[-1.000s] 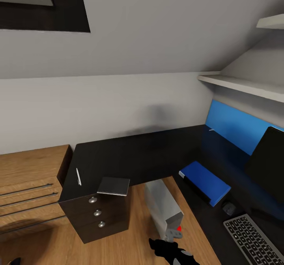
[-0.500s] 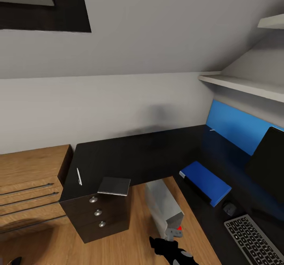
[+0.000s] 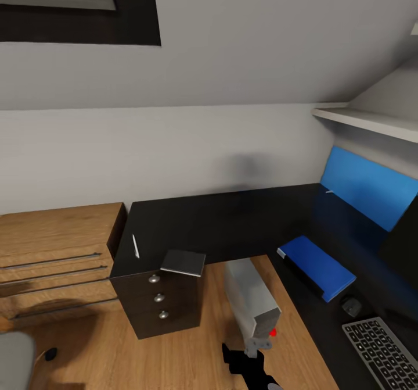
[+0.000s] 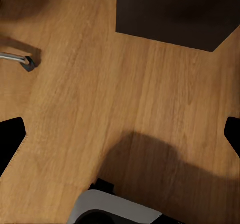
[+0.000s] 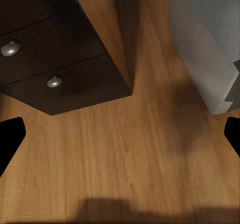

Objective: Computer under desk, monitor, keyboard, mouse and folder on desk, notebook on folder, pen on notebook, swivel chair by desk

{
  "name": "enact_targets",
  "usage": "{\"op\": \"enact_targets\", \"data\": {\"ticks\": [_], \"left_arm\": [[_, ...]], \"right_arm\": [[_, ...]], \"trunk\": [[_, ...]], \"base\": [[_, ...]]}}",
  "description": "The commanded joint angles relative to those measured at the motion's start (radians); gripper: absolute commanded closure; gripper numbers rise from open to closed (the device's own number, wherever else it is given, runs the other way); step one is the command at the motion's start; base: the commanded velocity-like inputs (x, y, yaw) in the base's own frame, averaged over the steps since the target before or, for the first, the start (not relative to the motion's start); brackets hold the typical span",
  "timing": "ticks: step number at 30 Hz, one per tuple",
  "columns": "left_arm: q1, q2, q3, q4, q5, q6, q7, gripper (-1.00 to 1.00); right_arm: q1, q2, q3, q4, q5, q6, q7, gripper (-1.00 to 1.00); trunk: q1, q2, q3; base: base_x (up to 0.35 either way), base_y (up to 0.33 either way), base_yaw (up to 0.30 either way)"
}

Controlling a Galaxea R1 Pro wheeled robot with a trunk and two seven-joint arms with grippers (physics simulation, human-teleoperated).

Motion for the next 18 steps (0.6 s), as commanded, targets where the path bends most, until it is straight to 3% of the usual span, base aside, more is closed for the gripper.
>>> {"op": "enact_targets", "data": {"ticks": [1,18], "left_arm": [[-0.002,0.0,-0.009,-0.004,0.004,-0.016,0.007,-1.0],[-0.001,-0.003,-0.009,-0.004,0.005,-0.038,0.008,-1.0]], "right_arm": [[-0.001,-0.001,0.008,0.001,-0.01,-0.006,-0.001,-1.0],[-0.001,-0.002,0.006,0.001,-0.009,-0.006,0.0,-1.0]], "trunk": [[0.0,-0.002,-0.003],[0.0,-0.002,-0.026]], "base": [[-0.007,0.0,0.154],[-0.001,0.0,0.141]]}}
